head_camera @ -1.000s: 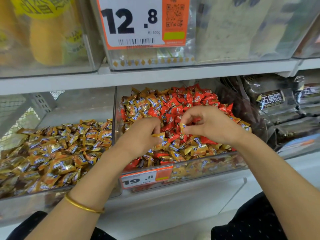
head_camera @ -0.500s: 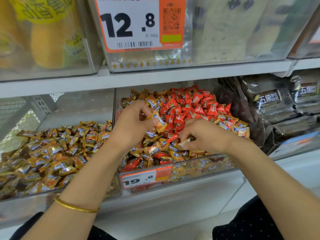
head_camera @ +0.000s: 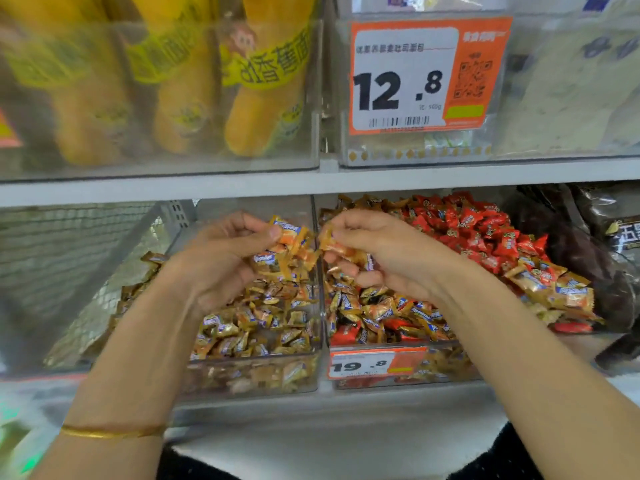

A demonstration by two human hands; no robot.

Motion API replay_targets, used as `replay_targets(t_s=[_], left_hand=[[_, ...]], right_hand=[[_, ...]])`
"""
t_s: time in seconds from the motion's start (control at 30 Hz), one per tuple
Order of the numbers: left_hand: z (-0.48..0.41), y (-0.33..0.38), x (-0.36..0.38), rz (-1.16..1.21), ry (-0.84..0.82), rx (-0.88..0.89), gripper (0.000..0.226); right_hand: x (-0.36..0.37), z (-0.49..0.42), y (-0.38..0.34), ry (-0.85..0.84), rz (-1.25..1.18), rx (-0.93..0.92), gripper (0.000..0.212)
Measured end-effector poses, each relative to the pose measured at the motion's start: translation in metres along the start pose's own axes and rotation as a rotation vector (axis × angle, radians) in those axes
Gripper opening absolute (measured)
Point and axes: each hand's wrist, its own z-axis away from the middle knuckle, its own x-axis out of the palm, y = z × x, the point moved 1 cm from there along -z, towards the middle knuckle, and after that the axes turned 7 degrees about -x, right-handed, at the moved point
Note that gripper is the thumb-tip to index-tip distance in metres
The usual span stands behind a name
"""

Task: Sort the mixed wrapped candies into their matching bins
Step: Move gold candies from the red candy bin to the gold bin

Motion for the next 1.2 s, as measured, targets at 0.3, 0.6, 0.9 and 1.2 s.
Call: replay_targets(t_s=[0.3, 0.6, 0.9, 1.2], left_hand=[[0.004, -0.006, -0.063, 0.044, 0.141, -0.077, 0.017], [-0.017, -0.027, -0.076, -0.441, 0.375, 0.067, 0.012], [-0.023, -0.024, -0.019, -0.58, 0.231, 0.256, 0.014], [-0.055, -0.034, 0.031, -0.558, 0.115, 0.392, 0.021]], right_hand=[[0.061, -0.043, -0.006, -0.023, -0.126, 0.205, 0.032], [0.075, -0.049, 0.002, -0.054, 0.247, 0.14, 0.063], [0.008, -0.01, 0.01, 0.254, 0.17, -0.013, 0.017], [-0.059, -0.023, 0.033, 0.449, 0.349, -0.03, 0.027]])
